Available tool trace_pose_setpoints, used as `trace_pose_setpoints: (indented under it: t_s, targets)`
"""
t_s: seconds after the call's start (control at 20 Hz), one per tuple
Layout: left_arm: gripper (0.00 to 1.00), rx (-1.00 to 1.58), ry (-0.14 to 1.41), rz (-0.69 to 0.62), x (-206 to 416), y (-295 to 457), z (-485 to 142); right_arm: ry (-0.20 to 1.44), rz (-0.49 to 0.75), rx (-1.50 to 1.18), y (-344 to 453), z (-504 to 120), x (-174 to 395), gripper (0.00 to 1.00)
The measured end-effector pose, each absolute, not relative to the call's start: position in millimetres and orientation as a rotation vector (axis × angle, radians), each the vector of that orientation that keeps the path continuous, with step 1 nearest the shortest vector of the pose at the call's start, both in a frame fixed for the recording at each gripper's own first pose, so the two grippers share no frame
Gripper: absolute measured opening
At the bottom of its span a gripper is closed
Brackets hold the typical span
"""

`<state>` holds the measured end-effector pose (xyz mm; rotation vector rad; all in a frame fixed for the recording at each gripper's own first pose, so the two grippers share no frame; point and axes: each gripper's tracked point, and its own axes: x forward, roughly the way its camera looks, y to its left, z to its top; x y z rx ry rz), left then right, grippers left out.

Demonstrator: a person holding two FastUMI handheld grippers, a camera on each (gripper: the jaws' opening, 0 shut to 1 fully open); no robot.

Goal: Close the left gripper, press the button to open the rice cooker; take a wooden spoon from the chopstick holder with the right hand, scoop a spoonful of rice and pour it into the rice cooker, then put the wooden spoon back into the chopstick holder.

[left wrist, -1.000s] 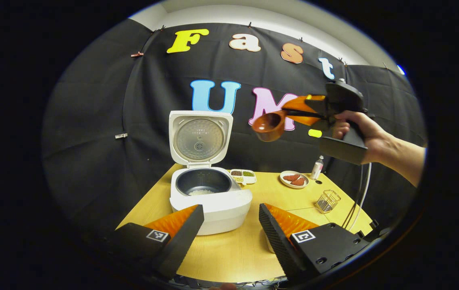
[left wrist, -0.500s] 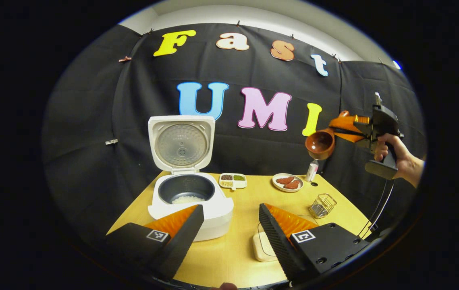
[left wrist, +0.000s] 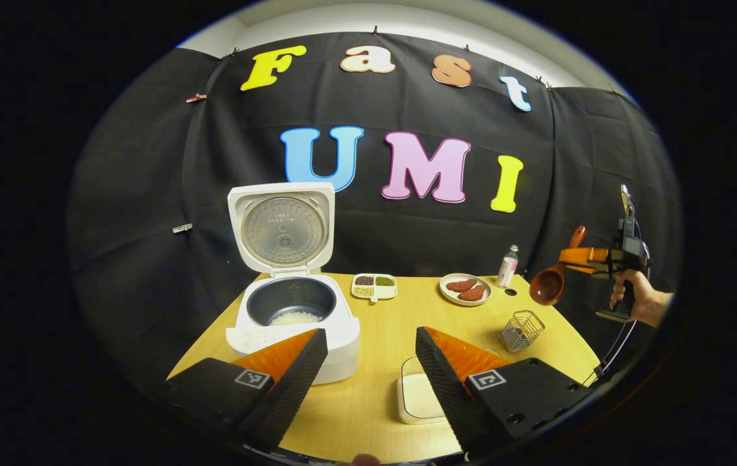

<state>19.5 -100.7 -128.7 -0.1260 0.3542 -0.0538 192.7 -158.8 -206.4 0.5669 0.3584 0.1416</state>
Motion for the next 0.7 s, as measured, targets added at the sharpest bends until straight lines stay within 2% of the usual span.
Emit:
trace_pose_setpoints:
  t_s: [0.35, 0.7]
  targets:
    - [0.95, -0.103, 0.37, 0.009, 14, -105, -129, 0.444, 0.097, 0.481, -175, -287, 213, 0.1]
    - [0.95, -0.128, 0.376, 0.046, 14, -102, -125, 0.517, 0.092, 0.441, -165, -329, 221, 0.1]
